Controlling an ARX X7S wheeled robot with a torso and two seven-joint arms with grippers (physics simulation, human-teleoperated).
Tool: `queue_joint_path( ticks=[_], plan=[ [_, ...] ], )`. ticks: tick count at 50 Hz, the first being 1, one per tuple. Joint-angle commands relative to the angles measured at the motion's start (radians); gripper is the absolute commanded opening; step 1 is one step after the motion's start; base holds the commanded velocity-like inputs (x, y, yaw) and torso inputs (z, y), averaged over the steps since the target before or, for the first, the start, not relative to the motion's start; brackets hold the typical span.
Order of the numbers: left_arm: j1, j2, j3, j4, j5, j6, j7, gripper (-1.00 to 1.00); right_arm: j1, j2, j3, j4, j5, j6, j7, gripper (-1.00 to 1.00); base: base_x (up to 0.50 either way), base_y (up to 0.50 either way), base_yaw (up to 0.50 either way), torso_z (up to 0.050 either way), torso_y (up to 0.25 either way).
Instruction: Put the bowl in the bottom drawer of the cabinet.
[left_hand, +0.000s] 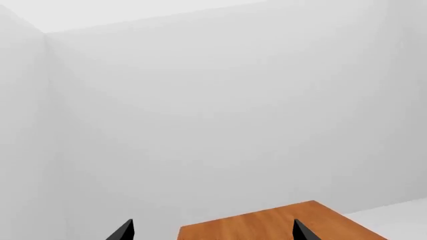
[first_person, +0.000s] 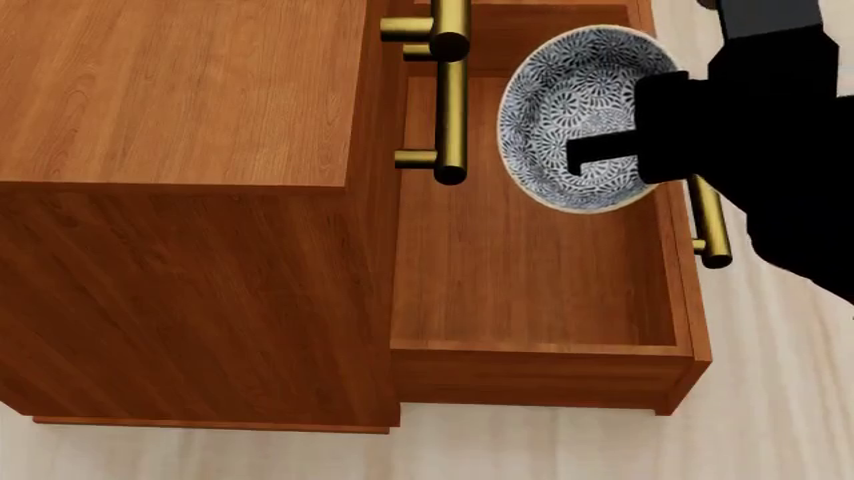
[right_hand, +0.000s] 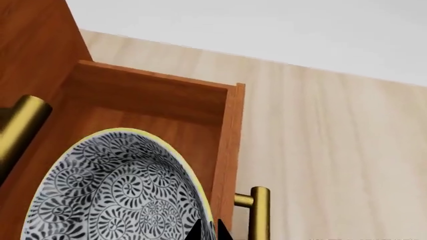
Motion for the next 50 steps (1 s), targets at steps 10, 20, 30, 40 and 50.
queue_joint_path(
  ticks=[10, 20, 30, 40, 50],
  plan=[
    [0.005, -0.012, -0.004, 0.005, -0.012, 0.010, -0.008, 1.00, -0.021, -0.006, -0.024, -0.010, -0.007, -0.006, -0.020, -1.00, 0.00, 0.00, 0.00, 0.002, 0.000],
    [0.018, -0.015, -0.004, 0.003, -0.002, 0.019, -0.003, 1.00, -0.037, -0.018, -0.040, 0.009, -0.020, -0.029, -0.034, -1.00, 0.00, 0.00, 0.00, 0.000, 0.000],
    [0.018, -0.014, 0.004, 0.001, 0.006, 0.024, 0.001, 1.00, -0.050, -0.023, -0.045, 0.018, -0.023, -0.044, -0.039, -1.00, 0.00, 0.00, 0.00, 0.000, 0.001],
    [0.016, -0.014, 0.012, -0.002, 0.010, 0.026, 0.000, 1.00, -0.075, -0.020, -0.046, 0.019, -0.023, -0.058, -0.040, -1.00, 0.00, 0.00, 0.00, 0.000, 0.000],
    [0.015, -0.015, 0.017, -0.003, 0.012, 0.029, -0.001, 1.00, -0.089, -0.026, -0.053, 0.029, -0.026, -0.073, -0.048, -1.00, 0.00, 0.00, 0.00, 0.000, 0.001]
  ],
)
